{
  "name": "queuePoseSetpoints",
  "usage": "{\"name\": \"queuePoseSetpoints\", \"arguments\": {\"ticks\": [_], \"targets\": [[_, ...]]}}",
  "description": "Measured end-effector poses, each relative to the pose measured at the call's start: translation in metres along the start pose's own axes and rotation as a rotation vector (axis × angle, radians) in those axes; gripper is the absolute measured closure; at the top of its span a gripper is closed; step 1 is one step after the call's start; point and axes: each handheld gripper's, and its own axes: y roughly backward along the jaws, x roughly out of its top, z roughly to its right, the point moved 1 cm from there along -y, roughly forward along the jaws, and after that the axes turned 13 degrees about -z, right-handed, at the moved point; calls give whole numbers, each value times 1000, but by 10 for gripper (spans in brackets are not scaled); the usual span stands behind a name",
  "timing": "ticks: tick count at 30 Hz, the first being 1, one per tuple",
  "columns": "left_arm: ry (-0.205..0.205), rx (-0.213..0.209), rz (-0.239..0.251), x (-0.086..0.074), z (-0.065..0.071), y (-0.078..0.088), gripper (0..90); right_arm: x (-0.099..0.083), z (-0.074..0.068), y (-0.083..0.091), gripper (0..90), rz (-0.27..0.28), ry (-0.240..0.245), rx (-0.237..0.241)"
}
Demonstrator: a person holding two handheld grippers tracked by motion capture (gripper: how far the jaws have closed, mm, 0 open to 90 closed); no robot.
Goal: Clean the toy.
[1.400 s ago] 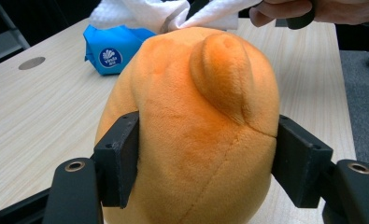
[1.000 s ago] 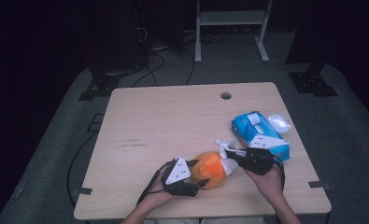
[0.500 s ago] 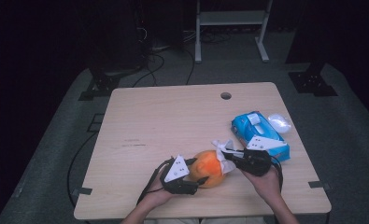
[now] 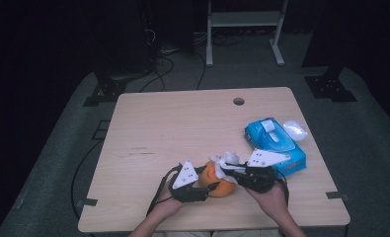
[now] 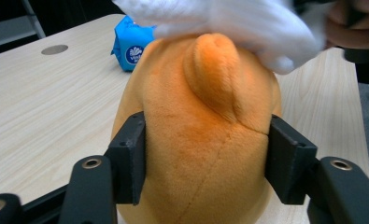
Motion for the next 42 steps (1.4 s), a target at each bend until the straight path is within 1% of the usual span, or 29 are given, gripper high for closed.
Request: {"name": "queuePoseSetpoints", "arguments": {"ticks": [2,4,6,7,8,9,10,12,14,15,16,17,19,21,22,23,24,25,26,28,29,30,31,33,35,37,38,39,42], "targets": [[-7,4,1,1,2,1,421,-4,8,3,828,8,-46,-14],[-9,6,-4,4,2,3,437,-4,9,6,828,8,-49,-19],[-2,12,-7,7,1,7,445,-1,1,7,828,15,-28,-19],[5,16,-11,7,0,8,448,2,-4,7,828,25,-16,-4],[8,20,-12,8,0,8,450,6,-9,6,828,39,3,21],[5,20,-14,8,1,9,452,9,-16,4,828,39,26,30],[4,19,-16,8,1,9,454,12,-22,2,828,27,55,19],[6,15,-20,7,1,13,459,13,-24,0,828,19,74,1],[-7,17,-24,7,2,16,460,10,-18,0,828,21,48,-4],[-10,16,-21,7,2,16,459,7,-13,0,828,18,22,2],[-16,16,-23,7,2,15,455,6,-11,0,828,18,11,7],[-17,15,-20,6,2,14,433,4,-9,-1,828,13,2,7],[-23,12,-6,4,0,10,315,2,-7,-4,828,2,-5,2],[-21,1,-12,2,-5,7,196,0,-3,-5,828,-6,-18,-3],[-8,-5,-21,0,-8,4,163,-1,-1,-5,828,-7,-22,-8],[-4,-1,-40,-3,-9,2,131,-3,3,-4,828,-7,-31,-18],[-1,0,-46,-5,-10,0,126,-4,6,-3,828,-7,-45,-25],[9,-2,-45,-6,-10,-2,131,-5,7,-3,828,-5,-59,-26],[4,2,-50,-5,-10,-2,186,-4,6,-2,828,0,-59,-28],[-5,17,-48,-4,-7,-1,305,0,-3,-2,828,1,-16,-49],[-8,24,-48,-3,-6,0,340,2,-8,-1,827,5,1,-51],[-10,32,-45,-2,-5,1,372,4,-12,0,827,15,19,-42],[-11,39,-42,-1,-4,2,398,7,-17,1,827,24,37,-31],[-21,43,-39,3,-2,4,428,11,-25,0,827,25,86,-31],[-28,56,-47,4,0,6,442,13,-29,-2,828,10,110,-56],[-29,55,-48,4,1,8,448,11,-24,-2,829,8,92,-61],[-30,56,-45,4,1,9,451,8,-19,-2,829,10,70,-68],[-33,57,-50,5,1,10,453,7,-15,-1,829,9,62,-74],[-32,54,-38,7,2,10,457,5,-10,0,829,2,36,-91]]}}
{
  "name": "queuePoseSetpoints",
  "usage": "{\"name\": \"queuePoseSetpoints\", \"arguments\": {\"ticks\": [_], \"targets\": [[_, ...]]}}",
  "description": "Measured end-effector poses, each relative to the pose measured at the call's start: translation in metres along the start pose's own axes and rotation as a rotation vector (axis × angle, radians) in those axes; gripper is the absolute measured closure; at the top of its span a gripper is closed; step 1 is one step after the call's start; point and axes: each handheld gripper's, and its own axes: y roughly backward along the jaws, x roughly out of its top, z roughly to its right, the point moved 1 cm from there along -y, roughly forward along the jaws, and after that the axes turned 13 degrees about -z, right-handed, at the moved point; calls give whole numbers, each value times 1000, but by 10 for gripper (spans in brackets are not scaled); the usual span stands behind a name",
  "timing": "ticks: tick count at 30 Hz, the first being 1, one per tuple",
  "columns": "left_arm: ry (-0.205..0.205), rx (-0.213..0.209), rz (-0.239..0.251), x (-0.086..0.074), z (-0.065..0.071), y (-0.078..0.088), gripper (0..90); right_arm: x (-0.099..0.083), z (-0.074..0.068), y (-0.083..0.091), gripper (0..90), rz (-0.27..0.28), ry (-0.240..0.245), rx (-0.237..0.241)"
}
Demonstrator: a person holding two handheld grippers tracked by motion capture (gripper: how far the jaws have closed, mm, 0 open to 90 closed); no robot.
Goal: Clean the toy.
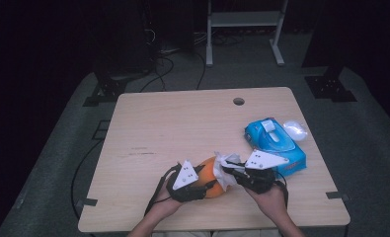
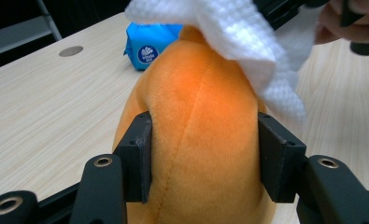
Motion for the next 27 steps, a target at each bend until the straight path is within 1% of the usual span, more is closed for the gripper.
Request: {"name": "queuePoseSetpoints", "arguments": {"ticks": [3,4,5,6,7,8,11,12,13,14,16,17,19,21,22,23,24,25,26,27], "targets": [[2,-6,-1,-1,0,-1,452,0,-1,-1,828,-5,1,-7],[0,-9,-6,-1,-1,-1,434,0,-1,-1,828,-9,5,-6],[14,-17,-7,-2,-2,-2,388,-1,-1,-2,828,-13,4,-1],[42,-34,-18,-2,-4,-4,321,-1,-2,-3,828,-21,7,2],[62,-46,-18,-2,-5,-6,254,-2,-3,-4,828,-31,16,-6],[68,-40,-24,-3,-6,-7,204,-2,-3,-5,828,-33,18,-7],[86,-38,-36,-6,-9,-11,121,-1,-4,-4,828,-34,15,8],[93,-43,-37,-7,-9,-12,121,0,-6,-5,828,-32,19,18],[90,-45,-37,-8,-9,-11,138,1,-11,-5,827,-33,30,28],[76,-39,-37,-7,-8,-10,180,2,-14,-7,827,-34,46,34],[34,-14,-32,-6,-4,-8,337,5,-23,-12,827,-43,76,37],[7,12,-26,-5,-1,-6,387,5,-24,-12,828,-45,77,33],[10,23,1,-2,0,-3,445,5,-19,-11,829,-36,67,19],[-6,41,9,0,0,1,463,5,-12,-6,829,-20,50,-1],[-11,38,12,1,-1,2,464,4,-9,-4,829,-23,32,-4],[-11,32,12,1,-2,5,463,2,-6,-3,828,-22,26,-7],[-7,20,9,0,-2,6,462,0,-3,-3,829,-24,14,-14],[-11,20,-4,0,-2,5,457,-2,1,-4,829,-33,-4,-10],[-7,23,-5,-1,-1,4,451,-3,2,-5,828,-32,-15,-1],[-4,22,-9,-1,0,3,447,-3,0,-7,828,-35,-7,-3]]}}
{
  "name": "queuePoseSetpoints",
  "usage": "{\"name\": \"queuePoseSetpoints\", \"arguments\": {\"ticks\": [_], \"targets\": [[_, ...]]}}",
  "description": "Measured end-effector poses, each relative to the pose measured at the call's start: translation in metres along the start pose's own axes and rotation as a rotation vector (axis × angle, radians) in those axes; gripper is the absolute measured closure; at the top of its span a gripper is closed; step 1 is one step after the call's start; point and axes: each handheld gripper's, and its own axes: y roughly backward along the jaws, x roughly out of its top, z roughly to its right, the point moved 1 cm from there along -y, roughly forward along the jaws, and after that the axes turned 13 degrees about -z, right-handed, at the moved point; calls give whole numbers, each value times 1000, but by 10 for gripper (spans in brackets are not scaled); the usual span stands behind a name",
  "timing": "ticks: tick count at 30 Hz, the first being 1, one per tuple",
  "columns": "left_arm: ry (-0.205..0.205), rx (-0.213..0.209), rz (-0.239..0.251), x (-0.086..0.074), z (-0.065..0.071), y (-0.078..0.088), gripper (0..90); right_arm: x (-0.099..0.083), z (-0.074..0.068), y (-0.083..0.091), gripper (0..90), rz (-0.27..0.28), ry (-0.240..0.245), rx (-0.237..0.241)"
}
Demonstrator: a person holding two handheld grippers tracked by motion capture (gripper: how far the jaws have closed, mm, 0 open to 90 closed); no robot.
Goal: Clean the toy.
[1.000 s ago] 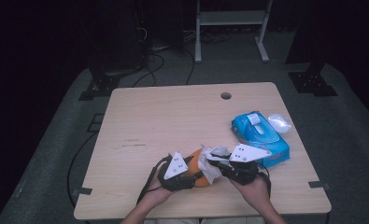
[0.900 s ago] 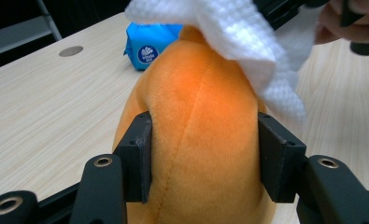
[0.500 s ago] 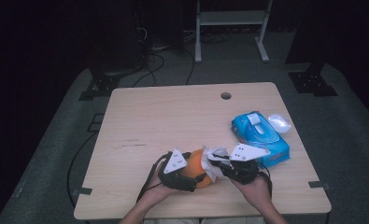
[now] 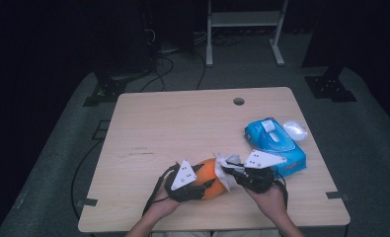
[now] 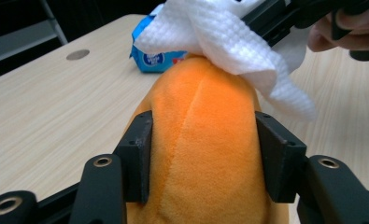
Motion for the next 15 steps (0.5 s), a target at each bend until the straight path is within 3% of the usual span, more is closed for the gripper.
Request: {"name": "queuePoseSetpoints", "arguments": {"ticks": [4,6,11,14,15], "targets": [[-23,-3,-5,1,5,-2,420,5,-13,-3,828,-4,50,20],[-22,-17,1,0,3,-2,395,5,-12,-4,829,-11,50,23],[31,-31,-6,-3,-9,0,170,-3,-1,-6,828,-36,17,33],[42,-49,-13,-7,-11,-2,168,-6,5,-6,828,-42,1,31],[33,-42,-15,-6,-11,-2,216,-6,5,-6,828,-41,-4,30]]}}
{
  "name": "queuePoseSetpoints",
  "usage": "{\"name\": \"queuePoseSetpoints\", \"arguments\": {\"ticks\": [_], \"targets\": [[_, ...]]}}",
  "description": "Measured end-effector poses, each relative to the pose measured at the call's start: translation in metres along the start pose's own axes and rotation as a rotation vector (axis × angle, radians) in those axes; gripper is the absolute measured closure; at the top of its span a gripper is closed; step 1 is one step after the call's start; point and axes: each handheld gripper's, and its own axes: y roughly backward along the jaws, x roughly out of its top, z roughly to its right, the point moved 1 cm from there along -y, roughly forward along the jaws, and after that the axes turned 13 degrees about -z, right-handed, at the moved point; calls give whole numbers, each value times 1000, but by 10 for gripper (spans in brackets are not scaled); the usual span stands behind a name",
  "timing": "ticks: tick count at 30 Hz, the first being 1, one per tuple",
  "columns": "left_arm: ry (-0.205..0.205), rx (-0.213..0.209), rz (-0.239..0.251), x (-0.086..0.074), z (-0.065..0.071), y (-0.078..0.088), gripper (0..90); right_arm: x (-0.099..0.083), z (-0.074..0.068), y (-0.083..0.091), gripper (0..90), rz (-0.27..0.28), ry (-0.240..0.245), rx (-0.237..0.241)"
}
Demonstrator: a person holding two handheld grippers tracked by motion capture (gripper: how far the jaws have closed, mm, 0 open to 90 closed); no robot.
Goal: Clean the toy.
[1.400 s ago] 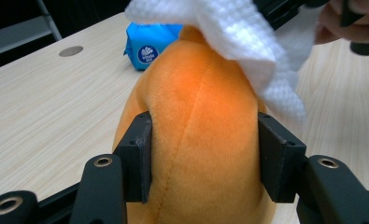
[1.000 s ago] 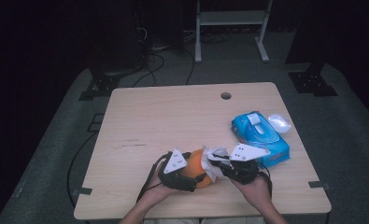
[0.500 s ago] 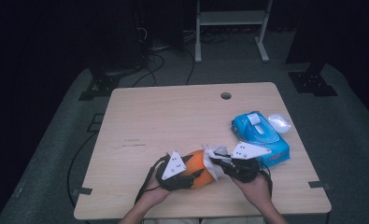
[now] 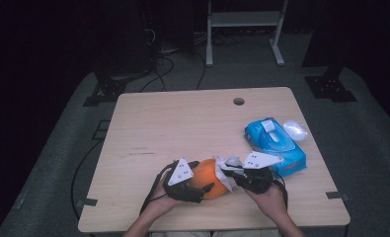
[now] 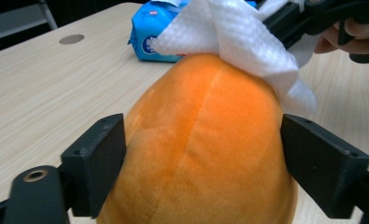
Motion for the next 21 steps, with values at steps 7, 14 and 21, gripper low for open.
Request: {"name": "queuePoseSetpoints", "arguments": {"ticks": [7,14,21], "targets": [[-32,-9,-1,4,11,-2,298,9,-17,0,827,15,55,-11],[-3,-43,11,3,9,-1,289,0,4,1,828,13,-25,-18],[-26,-51,16,2,10,0,284,9,-15,-2,828,23,48,1]]}}
